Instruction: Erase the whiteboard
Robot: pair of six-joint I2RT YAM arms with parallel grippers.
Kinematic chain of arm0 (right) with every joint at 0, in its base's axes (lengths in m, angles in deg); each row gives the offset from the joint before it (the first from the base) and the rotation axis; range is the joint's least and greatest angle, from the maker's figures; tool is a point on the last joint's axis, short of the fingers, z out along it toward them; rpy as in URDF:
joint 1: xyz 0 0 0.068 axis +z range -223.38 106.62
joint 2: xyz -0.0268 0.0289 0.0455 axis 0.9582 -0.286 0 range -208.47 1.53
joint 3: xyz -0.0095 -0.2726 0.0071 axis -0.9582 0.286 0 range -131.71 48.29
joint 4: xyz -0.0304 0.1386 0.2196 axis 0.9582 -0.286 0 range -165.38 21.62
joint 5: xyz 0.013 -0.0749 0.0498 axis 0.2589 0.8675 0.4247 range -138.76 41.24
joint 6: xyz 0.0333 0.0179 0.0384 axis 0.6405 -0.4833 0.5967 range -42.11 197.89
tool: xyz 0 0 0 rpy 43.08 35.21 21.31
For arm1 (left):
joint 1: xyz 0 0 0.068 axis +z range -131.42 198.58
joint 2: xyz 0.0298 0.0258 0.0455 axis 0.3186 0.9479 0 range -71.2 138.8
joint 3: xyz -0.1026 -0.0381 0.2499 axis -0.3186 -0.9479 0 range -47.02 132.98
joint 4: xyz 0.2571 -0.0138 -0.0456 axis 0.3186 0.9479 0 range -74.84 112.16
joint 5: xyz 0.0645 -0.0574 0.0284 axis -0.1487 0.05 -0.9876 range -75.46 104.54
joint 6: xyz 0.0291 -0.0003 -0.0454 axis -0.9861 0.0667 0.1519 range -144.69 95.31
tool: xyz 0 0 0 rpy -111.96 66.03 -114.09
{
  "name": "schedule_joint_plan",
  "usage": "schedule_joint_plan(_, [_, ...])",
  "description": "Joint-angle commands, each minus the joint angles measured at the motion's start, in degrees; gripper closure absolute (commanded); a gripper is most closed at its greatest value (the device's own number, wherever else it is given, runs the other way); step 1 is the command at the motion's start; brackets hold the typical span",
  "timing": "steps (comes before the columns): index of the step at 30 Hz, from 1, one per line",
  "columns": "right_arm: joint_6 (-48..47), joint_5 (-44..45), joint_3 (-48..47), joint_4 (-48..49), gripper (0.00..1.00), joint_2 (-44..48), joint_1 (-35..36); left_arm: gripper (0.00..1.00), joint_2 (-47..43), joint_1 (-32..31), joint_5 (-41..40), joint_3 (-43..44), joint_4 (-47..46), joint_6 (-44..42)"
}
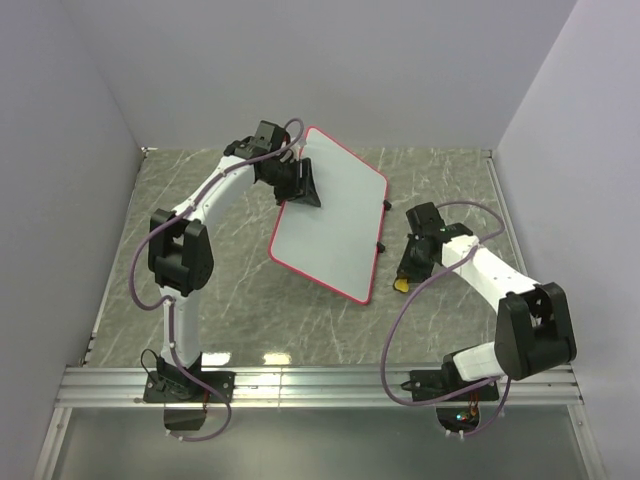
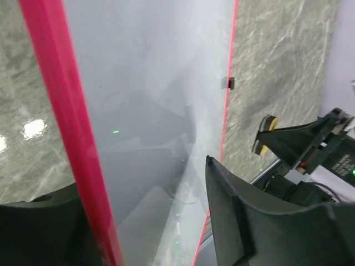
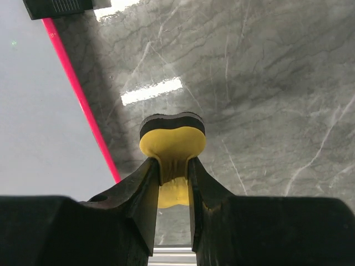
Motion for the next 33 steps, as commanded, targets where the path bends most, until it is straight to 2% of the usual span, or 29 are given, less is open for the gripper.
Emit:
schedule_joint_plan(1, [-1.9,-0.2,0.8,3.7,1.0,1.1,-0.3,0.39,0.3,-0.6,2.2,2.4,-2.7,1.7])
schedule_joint_plan(8, [-4.2,-0.1,2.9,5.4,1.0,-0.9,-0.3,0.27,-1.0,0.9,5.3,2.5,-5.7,3.8])
schedule_joint_plan(13, [-5.3,-0.1,4.8,6.6,1.0,-2.6,-0.3,0.11,-3.5,2.5,4.6,2.6,-6.4,4.3])
schedule_joint_plan(22, [-6.8,-0.4,5.0,6.8,1.0,-3.1,-0.4,0.08,-10.8,8.3,-5.5,-1.2,-2.9,1.3])
schedule_joint_plan(23, [-7.2,-0.4,4.9,6.7,0.97,-3.2,-0.3,0.08,-11.7,9.4,-6.0,-2.0,-3.1,1.4])
schedule_joint_plan(24, [-7.5,-0.4,4.9,6.8,0.86,-3.2,-0.3,0.08,-12.7,9.9,-7.3,-2.4,-3.1,1.1])
schedule_joint_plan(25, [-7.3,-0.4,4.8,6.7,0.7,-3.2,-0.3,0.08,-14.4,10.4,-7.8,-2.8,-2.9,1.0])
schedule_joint_plan(26, [-6.9,1.4,4.7,6.2,0.46,-3.1,-0.3,0.08,-15.2,11.2,-8.6,-3.4,-2.7,0.8])
schedule_joint_plan(27, [-6.8,1.8,4.6,5.9,0.34,-3.1,-0.4,0.08,-17.2,11.4,-10.3,-4.1,-2.6,0.7])
schedule_joint_plan(28, [-6.7,1.9,4.3,5.7,0.28,-2.9,-0.4,0.08,-18.3,11.6,-11.1,-5.1,-3.3,0.7])
schedule_joint_plan(29, [-6.3,2.6,4.1,5.1,0.09,-2.4,-0.4,0.09,-19.5,11.9,-11.7,-7.6,-4.1,1.5])
schedule_joint_plan(30, [-6.1,2.9,4.0,4.9,0.01,-2.0,-0.3,0.09,-21.8,11.9,-12.4,-9.1,-4.8,2.2])
schedule_joint_plan(33, [-5.4,4.4,2.5,2.4,0.0,0.8,-0.4,0.09,-28.0,11.9,-14.8,-17.0,-9.3,5.9])
